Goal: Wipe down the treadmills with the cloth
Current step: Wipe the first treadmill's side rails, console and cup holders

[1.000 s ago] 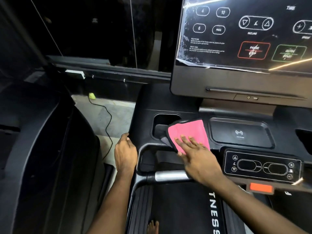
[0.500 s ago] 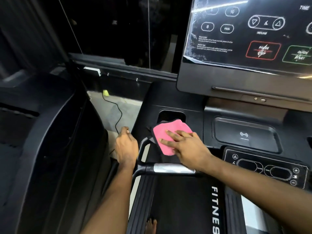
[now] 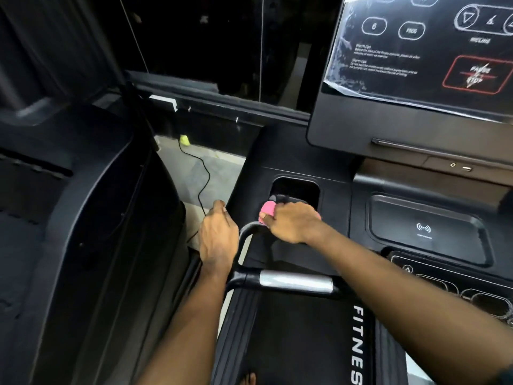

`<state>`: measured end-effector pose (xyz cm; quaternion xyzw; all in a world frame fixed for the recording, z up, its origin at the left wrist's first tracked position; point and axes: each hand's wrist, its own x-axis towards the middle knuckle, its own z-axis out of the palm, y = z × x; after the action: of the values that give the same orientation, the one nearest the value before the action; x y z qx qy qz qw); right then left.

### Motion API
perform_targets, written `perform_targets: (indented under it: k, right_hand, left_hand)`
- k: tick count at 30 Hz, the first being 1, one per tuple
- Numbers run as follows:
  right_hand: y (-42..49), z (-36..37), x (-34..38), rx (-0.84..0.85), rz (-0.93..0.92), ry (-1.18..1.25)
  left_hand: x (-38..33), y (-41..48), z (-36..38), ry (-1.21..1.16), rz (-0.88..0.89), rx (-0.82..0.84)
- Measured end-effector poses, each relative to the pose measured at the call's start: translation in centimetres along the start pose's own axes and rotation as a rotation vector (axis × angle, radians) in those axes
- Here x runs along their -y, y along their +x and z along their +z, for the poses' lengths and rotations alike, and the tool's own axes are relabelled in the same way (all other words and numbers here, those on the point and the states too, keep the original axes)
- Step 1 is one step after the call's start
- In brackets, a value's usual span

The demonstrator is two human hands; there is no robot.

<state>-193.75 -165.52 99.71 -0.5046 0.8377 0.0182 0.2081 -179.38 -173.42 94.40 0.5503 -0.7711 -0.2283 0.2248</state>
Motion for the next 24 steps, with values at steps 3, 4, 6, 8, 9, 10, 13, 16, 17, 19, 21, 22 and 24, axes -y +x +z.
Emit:
perform_targets:
  k: [3,4,6,8,9,10,13,16,17,19,21,22,24]
  right_hand:
    - [2.9,-0.2,3.5,-0.034,0.23,0.348]
    - [3.9,0.0,4.2,-0.094,0.319,0.483]
    - [5.3,0.4,4.8,-0.19,0.455,0.636]
    - [4.9,0.9,4.7,-0.211,0.441,0.557]
    - [4.2,1.1,4.2,-0.201,0.378,0.469]
    - [3.6,1.3,3.5,-0.177,0.292,0.375]
    - [2.2,1.4,1.8,-0.08,0.148,0.192]
    - [2.9,1.1,2.6,-0.02,0.183,0.25]
    - [3.4,1.0,2.9,-0.015,0.221,0.31]
    - [4.4,0.9,3.1,-0.04,0.314,0.487]
    - [5.3,0.8,3.1,-0.116,0.406,0.683]
    - [5.4,0.6,3.3,-0.157,0.439,0.768]
    - [5.8,0.4,3.7,-0.196,0.453,0.829]
  left_hand:
    - [0.1,0.4,0.3,0.044,0.01,-0.007]
    - [0.1,0.5,0.4,0.054,0.011,-0.002]
    - [0.2,0.6,0.5,0.066,0.012,0.011]
    - [0.2,0.5,0.5,0.071,0.032,0.017]
    - [0.1,0.5,0.5,0.071,0.038,0.017]
    - [0.1,0.5,0.5,0.072,0.039,0.019]
    - [0.1,0.5,0.4,0.067,0.052,0.026]
    - [0.3,0.6,0.3,0.078,0.079,0.034]
    - [0.3,0.7,0.4,0.079,0.083,0.034]
    - [0.4,0.8,0.5,0.085,0.085,0.034]
    - [0.2,0.8,0.5,0.1,0.087,0.033]
    - [0.2,0.7,0.4,0.102,0.084,0.037]
    - [0.2,0.8,0.3,0.095,0.087,0.04]
